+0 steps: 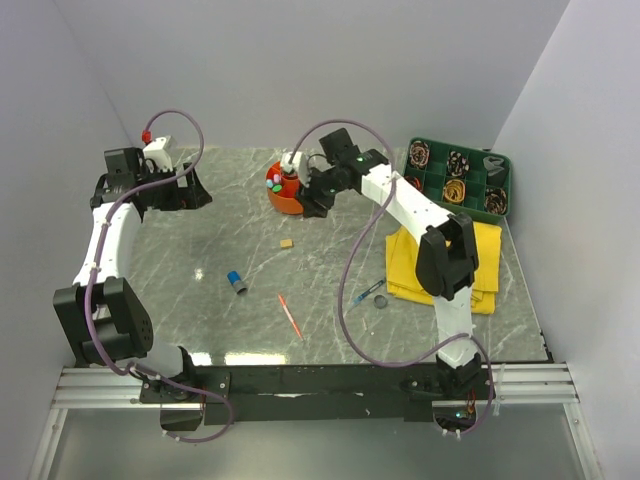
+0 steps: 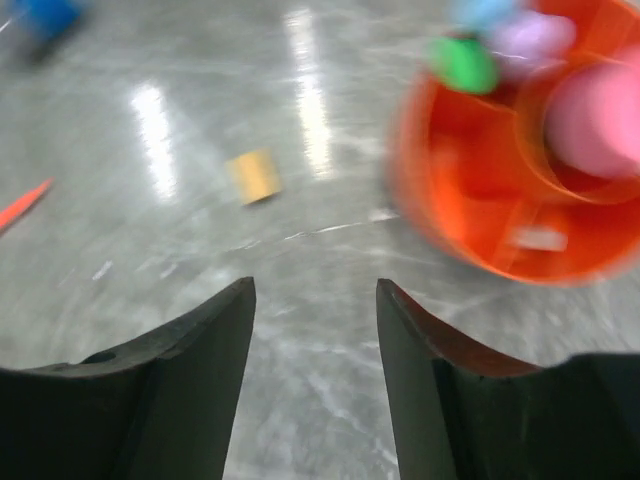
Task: Sort the stationery into containers
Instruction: Place the stationery in the storage box, then pick up the stationery from the center of the board.
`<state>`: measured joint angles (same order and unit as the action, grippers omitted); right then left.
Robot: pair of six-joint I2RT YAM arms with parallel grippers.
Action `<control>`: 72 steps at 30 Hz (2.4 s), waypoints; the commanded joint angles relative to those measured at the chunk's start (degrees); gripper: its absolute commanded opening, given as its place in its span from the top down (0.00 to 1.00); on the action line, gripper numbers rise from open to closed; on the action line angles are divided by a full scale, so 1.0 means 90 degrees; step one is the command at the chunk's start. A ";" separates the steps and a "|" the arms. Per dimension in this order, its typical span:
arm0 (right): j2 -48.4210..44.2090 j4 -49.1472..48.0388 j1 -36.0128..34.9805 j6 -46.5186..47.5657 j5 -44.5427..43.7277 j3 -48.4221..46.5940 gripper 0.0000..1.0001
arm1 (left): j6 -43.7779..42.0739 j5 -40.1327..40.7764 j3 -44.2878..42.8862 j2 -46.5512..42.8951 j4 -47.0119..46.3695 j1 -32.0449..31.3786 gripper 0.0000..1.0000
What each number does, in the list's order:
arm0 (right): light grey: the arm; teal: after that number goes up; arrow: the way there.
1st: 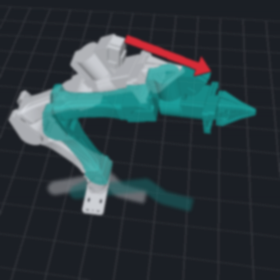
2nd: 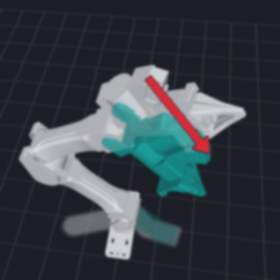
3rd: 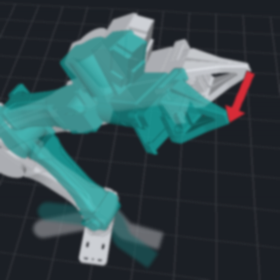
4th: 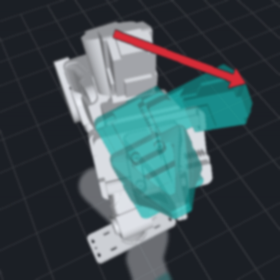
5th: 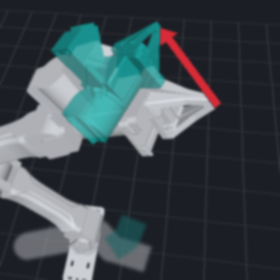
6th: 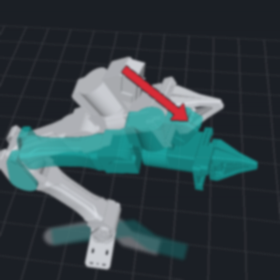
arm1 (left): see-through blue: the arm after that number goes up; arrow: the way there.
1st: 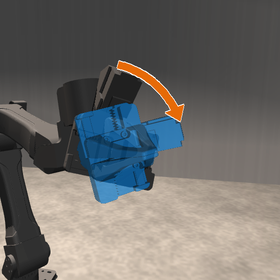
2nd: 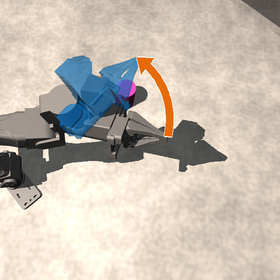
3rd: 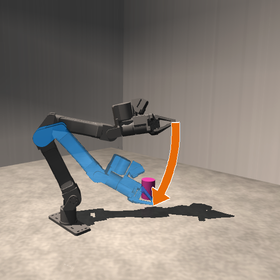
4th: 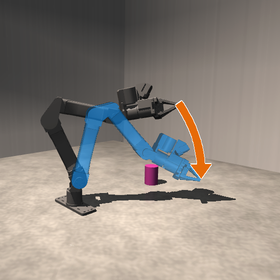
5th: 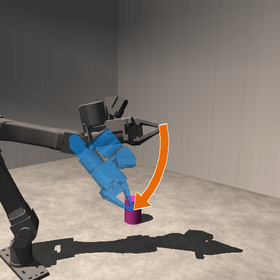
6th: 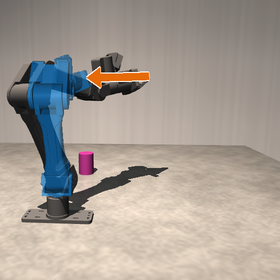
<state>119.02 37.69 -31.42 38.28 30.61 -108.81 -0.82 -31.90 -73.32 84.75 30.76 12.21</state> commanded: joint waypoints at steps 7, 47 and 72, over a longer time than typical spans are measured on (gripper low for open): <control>0.1062 0.2639 -0.0912 0.3283 0.0390 -0.1445 0.36 | -0.0016 -0.0147 -0.0203 -0.0110 -0.0127 0.0079 0.01; 0.2274 0.2228 -0.1294 0.3266 -0.0648 -0.2208 0.94 | -0.0016 -0.0313 0.0422 -0.0169 -0.0098 0.0265 0.01; 0.2165 0.1750 -0.1216 0.3070 -0.0696 -0.2246 0.55 | -0.0006 -0.0284 0.0568 -0.0412 -0.0157 0.0294 0.01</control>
<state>136.27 53.71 -42.50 64.18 25.32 -126.52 -0.78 -33.78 -69.28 83.37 30.50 14.33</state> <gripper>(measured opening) 0.450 0.995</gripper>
